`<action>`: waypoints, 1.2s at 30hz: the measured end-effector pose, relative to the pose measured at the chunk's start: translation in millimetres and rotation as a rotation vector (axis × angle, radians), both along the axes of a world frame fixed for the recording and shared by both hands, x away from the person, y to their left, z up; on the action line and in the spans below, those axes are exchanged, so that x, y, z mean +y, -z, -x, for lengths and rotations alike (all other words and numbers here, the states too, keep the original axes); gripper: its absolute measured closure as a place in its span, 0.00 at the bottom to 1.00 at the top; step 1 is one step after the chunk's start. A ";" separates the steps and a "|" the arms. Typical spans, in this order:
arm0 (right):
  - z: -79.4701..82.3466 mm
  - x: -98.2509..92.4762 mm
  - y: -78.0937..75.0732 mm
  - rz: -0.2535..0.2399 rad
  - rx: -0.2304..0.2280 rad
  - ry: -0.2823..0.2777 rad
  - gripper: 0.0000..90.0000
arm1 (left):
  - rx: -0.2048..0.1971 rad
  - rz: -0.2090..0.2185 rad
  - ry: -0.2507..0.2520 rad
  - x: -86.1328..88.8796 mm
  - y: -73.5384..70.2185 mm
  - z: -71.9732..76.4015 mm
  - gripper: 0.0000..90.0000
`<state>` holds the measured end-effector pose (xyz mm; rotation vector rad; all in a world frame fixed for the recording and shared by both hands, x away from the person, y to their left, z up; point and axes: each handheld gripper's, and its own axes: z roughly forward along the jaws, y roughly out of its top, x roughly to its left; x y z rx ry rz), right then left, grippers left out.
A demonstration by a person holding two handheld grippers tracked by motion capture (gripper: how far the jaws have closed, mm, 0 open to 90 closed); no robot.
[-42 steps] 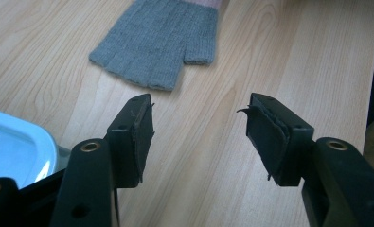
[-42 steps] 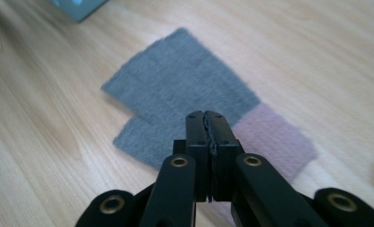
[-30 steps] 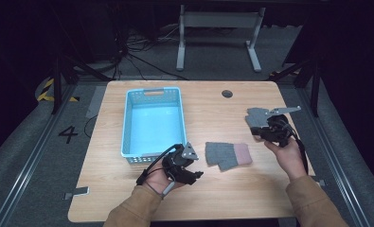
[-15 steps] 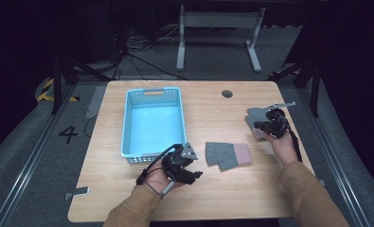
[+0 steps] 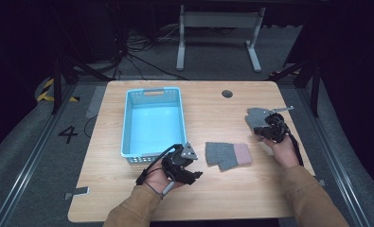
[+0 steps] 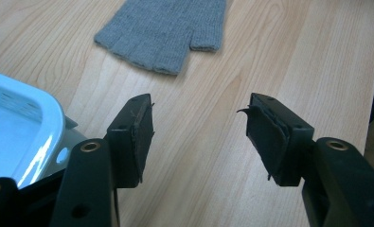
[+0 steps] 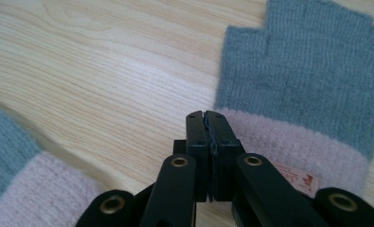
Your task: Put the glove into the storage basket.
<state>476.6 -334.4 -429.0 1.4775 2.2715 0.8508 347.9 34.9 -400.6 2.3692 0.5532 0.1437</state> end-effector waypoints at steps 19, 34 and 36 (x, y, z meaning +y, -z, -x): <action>16.2 -28.2 1.4 0.009 0.028 0.034 0.99 | 0.002 -0.002 0.005 -2.5 0.2 -0.1 0.47; 17.3 -38.6 -9.1 -0.016 0.010 0.043 0.90 | 0.002 -0.001 0.003 -2.2 0.0 -0.4 0.47; 11.5 -36.4 -18.0 -0.017 -0.008 0.035 0.82 | 0.002 -0.003 0.002 -1.9 -0.3 -0.1 0.47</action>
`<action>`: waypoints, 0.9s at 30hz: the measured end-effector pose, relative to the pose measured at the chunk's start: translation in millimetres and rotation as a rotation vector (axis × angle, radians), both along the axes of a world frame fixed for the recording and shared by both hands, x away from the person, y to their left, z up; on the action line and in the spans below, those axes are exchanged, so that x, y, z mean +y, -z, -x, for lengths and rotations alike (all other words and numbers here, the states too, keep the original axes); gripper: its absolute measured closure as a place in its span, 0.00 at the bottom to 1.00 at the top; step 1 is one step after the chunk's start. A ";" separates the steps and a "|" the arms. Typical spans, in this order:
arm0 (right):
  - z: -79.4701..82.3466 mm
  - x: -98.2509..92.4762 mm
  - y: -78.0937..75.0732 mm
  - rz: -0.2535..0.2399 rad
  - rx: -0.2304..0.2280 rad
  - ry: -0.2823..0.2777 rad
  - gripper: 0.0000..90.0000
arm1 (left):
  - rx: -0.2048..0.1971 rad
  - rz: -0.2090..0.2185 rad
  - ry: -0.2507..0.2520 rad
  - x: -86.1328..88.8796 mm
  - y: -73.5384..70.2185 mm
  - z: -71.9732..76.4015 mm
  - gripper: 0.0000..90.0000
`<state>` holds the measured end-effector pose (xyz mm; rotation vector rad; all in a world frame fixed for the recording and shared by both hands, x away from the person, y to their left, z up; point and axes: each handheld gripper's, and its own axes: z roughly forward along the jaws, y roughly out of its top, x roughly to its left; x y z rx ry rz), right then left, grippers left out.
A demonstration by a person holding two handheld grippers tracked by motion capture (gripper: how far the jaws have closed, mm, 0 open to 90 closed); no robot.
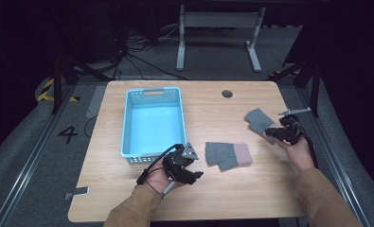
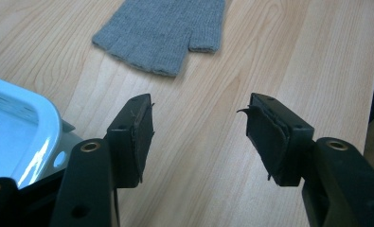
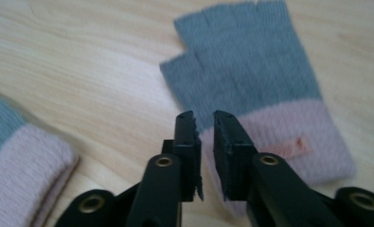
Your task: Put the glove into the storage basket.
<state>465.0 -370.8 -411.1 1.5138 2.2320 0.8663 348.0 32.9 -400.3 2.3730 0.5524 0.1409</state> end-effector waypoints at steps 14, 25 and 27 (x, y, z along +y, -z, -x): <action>-44.9 2.7 -12.3 0.094 0.012 -0.019 0.51 | -0.003 0.011 -0.009 4.8 -1.6 -0.1 0.47; -62.2 -0.9 8.9 0.097 0.064 0.006 0.48 | -0.001 0.009 -0.017 6.9 -1.3 -1.4 0.47; -63.5 0.7 12.1 0.102 0.078 0.003 0.48 | -0.001 0.010 -0.016 6.8 -1.2 -1.4 0.47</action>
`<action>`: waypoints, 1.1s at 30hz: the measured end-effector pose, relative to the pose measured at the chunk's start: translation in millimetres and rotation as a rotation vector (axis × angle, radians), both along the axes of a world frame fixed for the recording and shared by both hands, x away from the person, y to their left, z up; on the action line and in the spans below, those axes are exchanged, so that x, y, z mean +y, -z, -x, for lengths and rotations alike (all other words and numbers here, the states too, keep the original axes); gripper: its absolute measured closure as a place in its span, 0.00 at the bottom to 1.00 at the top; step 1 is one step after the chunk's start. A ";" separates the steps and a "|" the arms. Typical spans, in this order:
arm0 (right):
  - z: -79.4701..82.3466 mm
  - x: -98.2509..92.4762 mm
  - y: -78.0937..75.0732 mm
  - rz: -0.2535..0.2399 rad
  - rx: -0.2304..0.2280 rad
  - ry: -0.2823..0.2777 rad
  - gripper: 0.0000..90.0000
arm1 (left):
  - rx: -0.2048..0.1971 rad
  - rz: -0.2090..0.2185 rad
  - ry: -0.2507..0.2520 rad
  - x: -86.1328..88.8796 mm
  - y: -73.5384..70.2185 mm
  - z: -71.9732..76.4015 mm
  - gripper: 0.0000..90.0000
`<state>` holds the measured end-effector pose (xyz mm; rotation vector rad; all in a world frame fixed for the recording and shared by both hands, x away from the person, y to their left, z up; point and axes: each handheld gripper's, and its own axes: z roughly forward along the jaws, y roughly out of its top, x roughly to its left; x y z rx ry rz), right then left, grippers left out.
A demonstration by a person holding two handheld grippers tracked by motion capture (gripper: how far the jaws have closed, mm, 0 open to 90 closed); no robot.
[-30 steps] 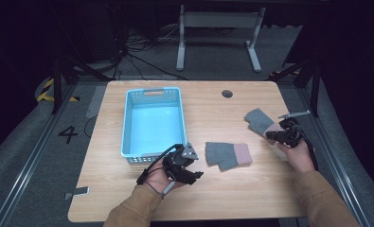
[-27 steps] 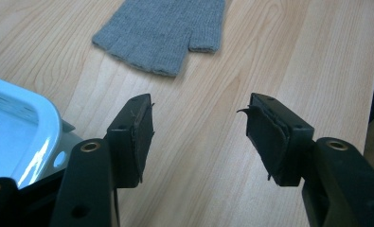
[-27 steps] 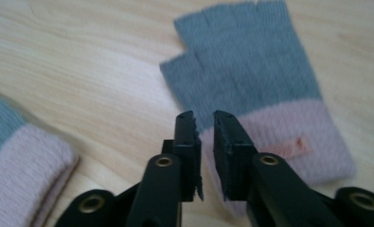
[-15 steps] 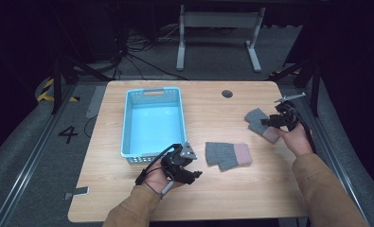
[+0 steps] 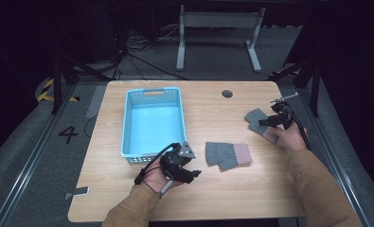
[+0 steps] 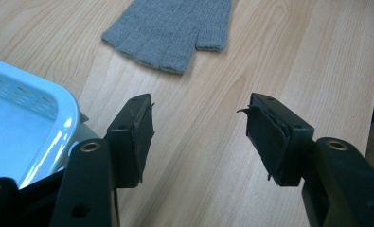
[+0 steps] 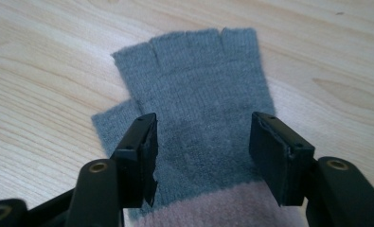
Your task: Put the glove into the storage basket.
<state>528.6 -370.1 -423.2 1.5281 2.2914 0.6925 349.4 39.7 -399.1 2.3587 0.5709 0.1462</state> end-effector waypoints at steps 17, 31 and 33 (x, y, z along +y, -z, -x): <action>0.1 7.5 5.7 0.047 0.045 0.039 0.77 | -0.004 0.000 0.002 -1.3 0.4 0.9 0.47; 6.9 7.9 -7.1 0.047 0.033 0.045 0.92 | -0.003 -0.001 0.003 -1.7 0.4 0.8 0.47; 9.5 7.6 -11.1 0.048 0.026 0.031 0.92 | -0.003 0.000 0.004 -1.8 -0.3 1.1 0.47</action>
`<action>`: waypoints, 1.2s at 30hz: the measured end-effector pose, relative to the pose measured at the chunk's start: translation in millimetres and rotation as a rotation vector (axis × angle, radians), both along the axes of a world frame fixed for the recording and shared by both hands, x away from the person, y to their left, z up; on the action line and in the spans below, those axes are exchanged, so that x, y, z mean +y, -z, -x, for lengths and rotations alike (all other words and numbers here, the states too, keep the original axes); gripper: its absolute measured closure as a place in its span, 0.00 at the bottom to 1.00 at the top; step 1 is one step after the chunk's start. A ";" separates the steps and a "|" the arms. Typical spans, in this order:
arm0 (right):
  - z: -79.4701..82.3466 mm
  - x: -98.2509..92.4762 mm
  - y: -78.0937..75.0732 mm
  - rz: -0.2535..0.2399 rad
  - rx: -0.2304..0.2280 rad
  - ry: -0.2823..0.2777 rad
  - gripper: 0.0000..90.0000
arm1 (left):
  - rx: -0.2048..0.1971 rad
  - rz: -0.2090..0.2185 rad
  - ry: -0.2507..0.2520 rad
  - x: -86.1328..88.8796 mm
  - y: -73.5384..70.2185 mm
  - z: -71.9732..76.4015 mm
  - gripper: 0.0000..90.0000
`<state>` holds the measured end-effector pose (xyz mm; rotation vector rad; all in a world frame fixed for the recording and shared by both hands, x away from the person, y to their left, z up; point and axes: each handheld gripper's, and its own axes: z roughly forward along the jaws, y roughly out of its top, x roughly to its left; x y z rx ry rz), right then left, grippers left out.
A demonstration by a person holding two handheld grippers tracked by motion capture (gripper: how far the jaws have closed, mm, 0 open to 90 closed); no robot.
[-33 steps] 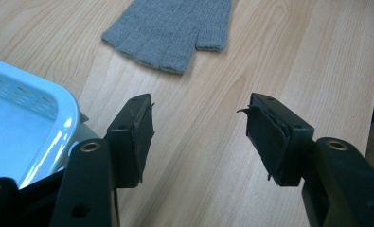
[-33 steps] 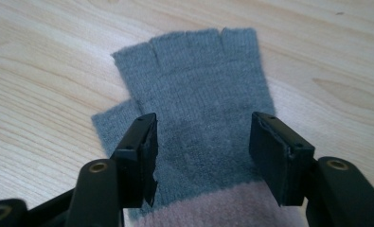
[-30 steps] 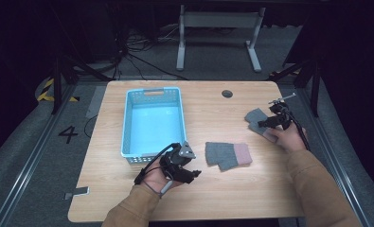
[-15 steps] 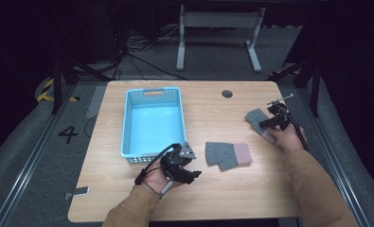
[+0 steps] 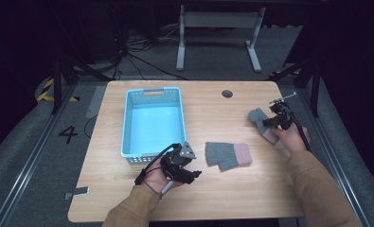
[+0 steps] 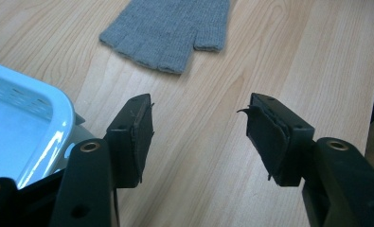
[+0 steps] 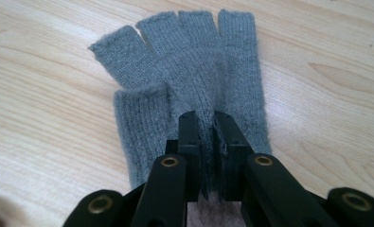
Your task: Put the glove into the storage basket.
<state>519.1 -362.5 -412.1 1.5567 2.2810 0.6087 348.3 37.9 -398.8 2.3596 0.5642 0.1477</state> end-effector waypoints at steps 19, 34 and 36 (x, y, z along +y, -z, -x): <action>45.3 27.3 -53.7 -0.028 -0.114 -0.207 0.91 | -0.010 0.002 -0.006 -0.5 -3.3 1.9 0.46; 83.5 78.9 -73.6 -0.039 -0.151 -0.443 0.91 | -0.010 0.001 0.000 -1.0 -4.0 2.9 0.46; 87.3 85.0 -72.5 -0.041 -0.150 -0.468 0.91 | -0.010 0.000 0.001 -1.1 -4.1 3.0 0.47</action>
